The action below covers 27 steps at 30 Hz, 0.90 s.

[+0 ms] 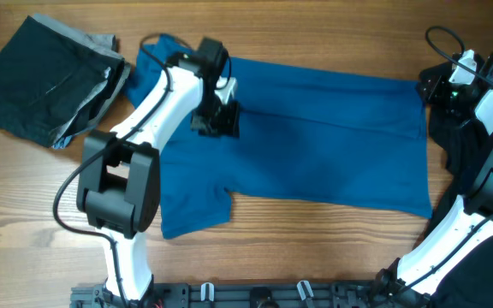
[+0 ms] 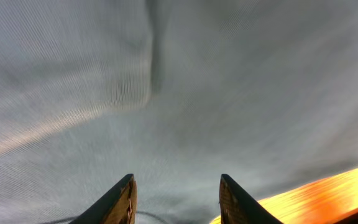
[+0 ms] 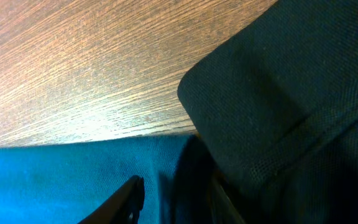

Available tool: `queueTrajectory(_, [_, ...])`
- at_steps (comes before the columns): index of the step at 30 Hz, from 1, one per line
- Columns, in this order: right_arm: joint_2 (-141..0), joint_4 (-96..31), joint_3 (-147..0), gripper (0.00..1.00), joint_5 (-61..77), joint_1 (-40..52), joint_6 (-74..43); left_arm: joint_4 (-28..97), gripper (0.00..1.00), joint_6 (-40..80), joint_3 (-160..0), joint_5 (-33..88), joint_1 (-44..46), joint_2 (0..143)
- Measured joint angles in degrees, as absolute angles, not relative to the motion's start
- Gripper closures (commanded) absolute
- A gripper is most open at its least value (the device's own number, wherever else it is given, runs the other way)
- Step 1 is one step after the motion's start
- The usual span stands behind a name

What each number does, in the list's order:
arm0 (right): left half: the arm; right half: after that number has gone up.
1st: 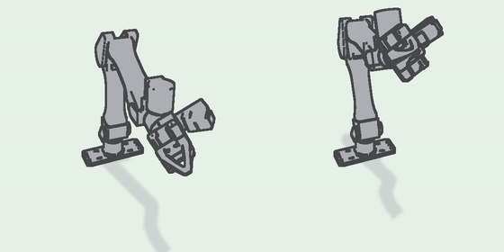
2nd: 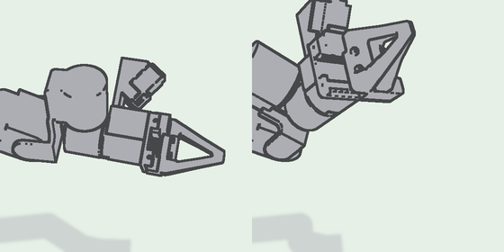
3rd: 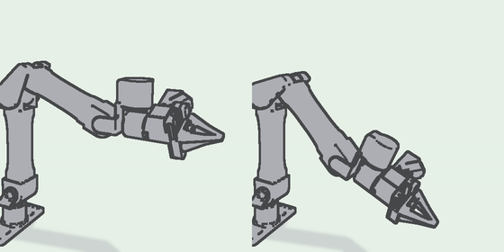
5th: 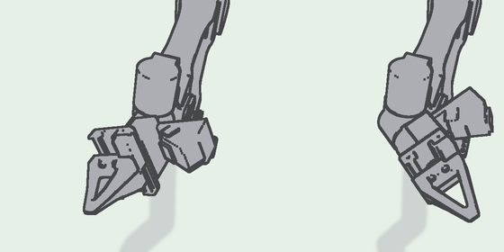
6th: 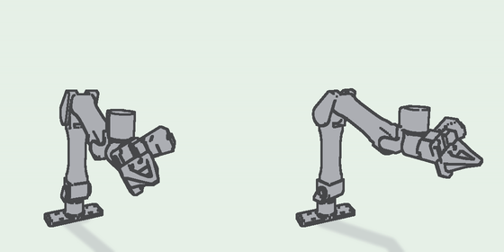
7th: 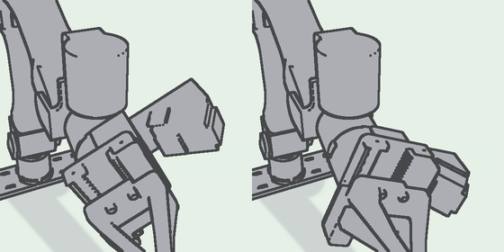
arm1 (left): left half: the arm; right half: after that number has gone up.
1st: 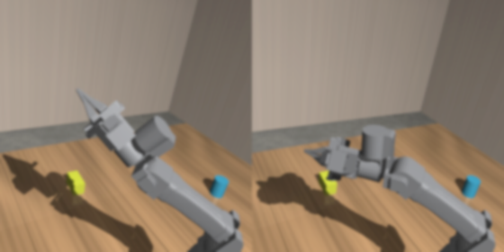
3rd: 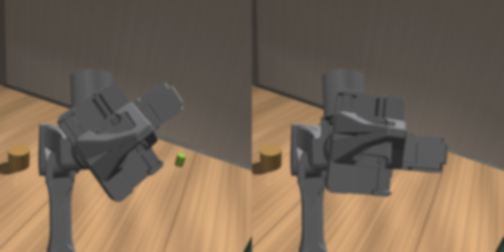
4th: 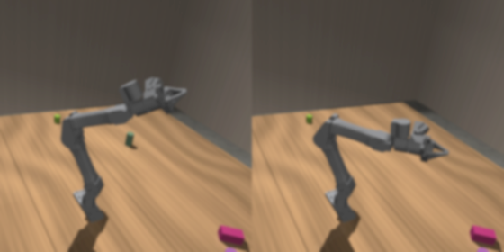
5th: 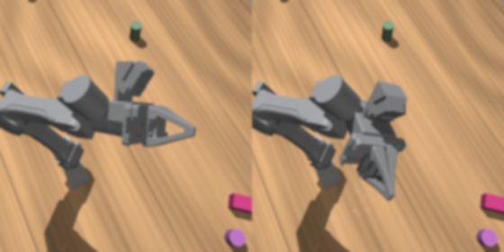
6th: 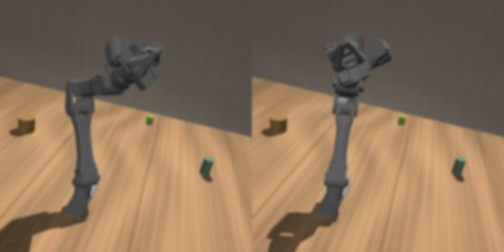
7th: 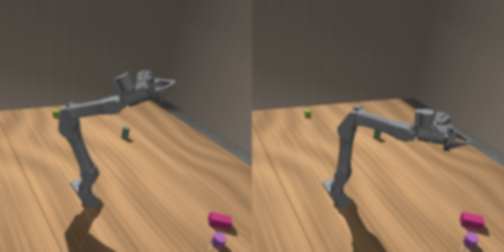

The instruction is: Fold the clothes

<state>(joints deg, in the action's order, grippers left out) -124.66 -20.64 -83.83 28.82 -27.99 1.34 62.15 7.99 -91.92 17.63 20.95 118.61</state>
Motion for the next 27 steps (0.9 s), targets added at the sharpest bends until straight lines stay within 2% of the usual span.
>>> queueTrajectory(6, [-124.7,-20.7,-83.8,0.72,28.4,-28.0,1.3,58.5,0.58,10.2,-82.0,16.8,21.8,118.6])
queueTrajectory(8, [-124.7,-20.7,-83.8,0.71,28.4,-28.0,1.3,58.5,0.60,10.6,-80.4,15.7,21.8,118.6])
queueTrajectory(17, [-124.7,-20.9,-83.8,0.70,28.4,-28.0,1.3,62.9,0.58,11.7,-86.1,16.4,22.2,114.5])
queueTrajectory(21, [-124.7,-21.2,-83.8,0.71,28.4,-28.0,1.3,63.9,0.58,12.3,-87.2,16.3,25.9,109.6])
queueTrajectory(22, [-124.7,-21.1,-83.8,0.71,28.4,-28.0,1.3,62.8,0.59,13.0,-85.6,15.6,27.7,109.7])
queueTrajectory(25, [-124.7,-21.2,-83.8,0.70,28.4,-28.0,1.3,58.0,0.75,15.3,-78.5,14.4,29.9,110.6])
queueTrajectory(27, [-124.7,-21.4,-83.8,0.71,28.4,-28.0,1.3,56.2,0.78,16.6,-74.4,14.0,29.8,111.7])
